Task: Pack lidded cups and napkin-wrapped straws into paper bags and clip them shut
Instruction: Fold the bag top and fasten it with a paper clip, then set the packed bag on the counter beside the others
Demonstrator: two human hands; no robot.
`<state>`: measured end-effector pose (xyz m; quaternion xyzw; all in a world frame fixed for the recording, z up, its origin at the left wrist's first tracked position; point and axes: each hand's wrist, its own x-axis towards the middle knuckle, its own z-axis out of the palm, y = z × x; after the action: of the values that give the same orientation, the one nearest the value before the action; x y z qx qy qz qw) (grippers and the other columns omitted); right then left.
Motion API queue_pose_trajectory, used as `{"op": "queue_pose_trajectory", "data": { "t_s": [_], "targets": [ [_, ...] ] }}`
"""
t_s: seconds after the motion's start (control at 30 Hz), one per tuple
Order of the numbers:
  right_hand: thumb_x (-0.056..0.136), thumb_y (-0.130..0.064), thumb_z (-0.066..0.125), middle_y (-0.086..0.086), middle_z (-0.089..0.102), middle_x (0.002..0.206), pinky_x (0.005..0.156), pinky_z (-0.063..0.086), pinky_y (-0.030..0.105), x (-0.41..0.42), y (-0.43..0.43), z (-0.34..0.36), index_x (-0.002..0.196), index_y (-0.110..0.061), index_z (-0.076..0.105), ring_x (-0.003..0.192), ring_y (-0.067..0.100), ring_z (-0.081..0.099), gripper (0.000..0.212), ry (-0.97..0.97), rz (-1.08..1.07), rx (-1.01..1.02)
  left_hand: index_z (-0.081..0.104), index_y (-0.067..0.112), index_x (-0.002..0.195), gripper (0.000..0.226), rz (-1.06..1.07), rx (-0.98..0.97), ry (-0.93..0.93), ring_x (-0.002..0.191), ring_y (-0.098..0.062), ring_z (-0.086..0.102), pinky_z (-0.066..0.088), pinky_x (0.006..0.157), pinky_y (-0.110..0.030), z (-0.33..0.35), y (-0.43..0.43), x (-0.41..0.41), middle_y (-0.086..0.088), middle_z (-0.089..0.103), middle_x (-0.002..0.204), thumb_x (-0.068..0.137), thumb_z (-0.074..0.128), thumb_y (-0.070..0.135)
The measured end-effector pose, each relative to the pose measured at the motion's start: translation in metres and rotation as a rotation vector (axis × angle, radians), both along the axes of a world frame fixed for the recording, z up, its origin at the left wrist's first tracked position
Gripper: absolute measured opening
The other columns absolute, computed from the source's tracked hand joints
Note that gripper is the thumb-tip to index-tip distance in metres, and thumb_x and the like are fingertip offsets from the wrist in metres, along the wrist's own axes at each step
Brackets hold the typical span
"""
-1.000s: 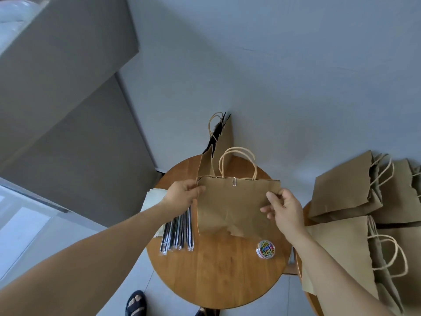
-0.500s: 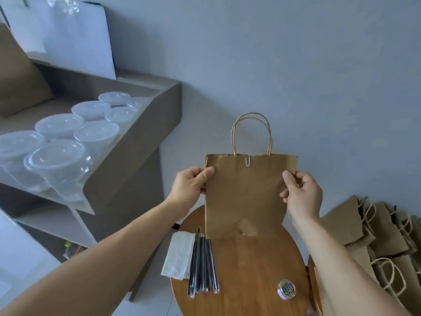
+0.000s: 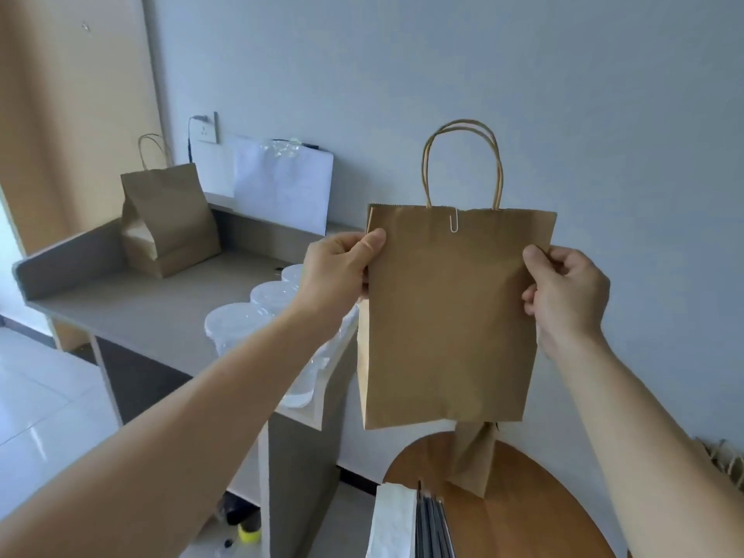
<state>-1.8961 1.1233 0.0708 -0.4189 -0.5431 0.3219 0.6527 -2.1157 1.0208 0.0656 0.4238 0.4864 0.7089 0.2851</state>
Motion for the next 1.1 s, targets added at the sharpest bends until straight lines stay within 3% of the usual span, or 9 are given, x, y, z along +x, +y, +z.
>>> {"op": "queue_pose_trajectory", "data": {
  "t_s": [0.1,0.23,0.4,0.53,0.67,0.73,0.83,0.97,1.1],
  "targets": [
    [0.089,-0.027,0.071,-0.004,0.063,0.070,0.038,0.041,0.023,-0.043,-0.007,0.029,0.085,-0.026,0.062,0.039,0.007,0.051,0.010,-0.001,0.083,0.037,0.072,0.006,0.084,0.031,0.135,-0.003,0.075,0.062,-0.025,0.058,0.052,0.056,-0.044,0.029,-0.016,-0.038,-0.024,0.066,0.077,0.094,0.064,0.034],
    [0.090,-0.025,0.069,0.001,0.062,0.072,0.037,0.041,0.022,-0.107,-0.004,0.059,0.092,-0.018,0.063,0.039,0.007,0.051,0.009,-0.047,0.188,0.097,0.067,0.003,0.083,0.038,0.298,0.038,0.098,0.061,-0.018,0.050,0.044,0.059,-0.033,0.052,-0.022,-0.095,-0.009,0.056,0.070,0.094,0.061,0.039],
    [0.091,-0.022,0.068,0.000,0.058,0.062,0.037,0.039,0.020,-0.190,0.016,0.077,0.087,-0.018,0.063,0.037,0.008,0.049,0.008,-0.059,0.341,0.139,0.065,-0.007,0.095,0.042,0.494,0.085,0.132,0.069,-0.020,0.050,0.041,0.062,-0.034,0.070,-0.023,-0.163,-0.008,0.054,0.077,0.096,0.060,0.034],
    [0.092,-0.023,0.066,-0.001,0.061,0.065,0.038,0.042,0.022,-0.264,0.033,0.089,0.083,-0.021,0.061,0.038,0.008,0.052,0.010,-0.059,0.458,0.152,0.068,-0.004,0.088,0.037,0.630,0.092,0.189,0.064,-0.016,0.049,0.041,0.056,-0.026,0.084,-0.028,-0.218,-0.008,0.057,0.074,0.097,0.060,0.031],
    [0.096,-0.021,0.060,0.003,0.064,0.073,0.040,0.048,0.023,-0.347,0.043,0.090,0.088,-0.017,0.060,0.042,0.009,0.059,0.009,-0.112,0.586,0.138,0.068,-0.004,0.088,0.039,0.784,0.092,0.239,0.069,-0.018,0.053,0.048,0.064,-0.038,0.082,-0.036,-0.281,-0.010,0.059,0.077,0.095,0.060,0.034],
    [0.097,-0.021,0.057,-0.004,0.065,0.065,0.043,0.049,0.026,-0.391,0.046,0.084,0.090,-0.015,0.059,0.046,0.013,0.063,0.009,-0.167,0.659,0.122,0.067,-0.003,0.089,0.040,0.882,0.066,0.261,0.069,-0.018,0.052,0.046,0.065,-0.035,0.071,-0.042,-0.317,-0.009,0.059,0.078,0.095,0.058,0.036],
    [0.099,-0.020,0.052,-0.009,0.065,0.052,0.054,0.055,0.034,-0.460,0.047,0.071,0.090,-0.016,0.056,0.052,0.019,0.066,0.010,-0.289,0.764,0.083,0.057,0.001,0.073,0.042,1.015,0.011,0.288,0.056,-0.009,0.042,0.036,0.055,-0.025,0.047,-0.053,-0.373,-0.003,0.050,0.066,0.097,0.054,0.036],
    [0.100,-0.017,0.050,0.001,0.066,0.074,0.070,0.061,0.045,-0.548,0.045,0.042,0.096,-0.015,0.054,0.061,0.023,0.071,0.006,-0.410,0.860,0.001,0.041,0.010,0.062,0.046,1.114,-0.083,0.375,0.048,-0.007,0.034,0.025,0.045,-0.021,0.009,-0.066,-0.443,0.004,0.035,0.057,0.100,0.049,0.035],
    [0.102,-0.016,0.047,0.004,0.063,0.094,0.070,0.062,0.044,-0.634,0.044,0.015,0.119,-0.007,0.052,0.062,0.019,0.070,0.020,-0.504,0.882,-0.037,0.055,0.009,0.072,0.041,1.119,-0.169,0.439,0.060,-0.013,0.046,0.035,0.055,-0.031,-0.022,-0.080,-0.508,-0.001,0.052,0.064,0.101,0.047,0.037]
  ]
}}
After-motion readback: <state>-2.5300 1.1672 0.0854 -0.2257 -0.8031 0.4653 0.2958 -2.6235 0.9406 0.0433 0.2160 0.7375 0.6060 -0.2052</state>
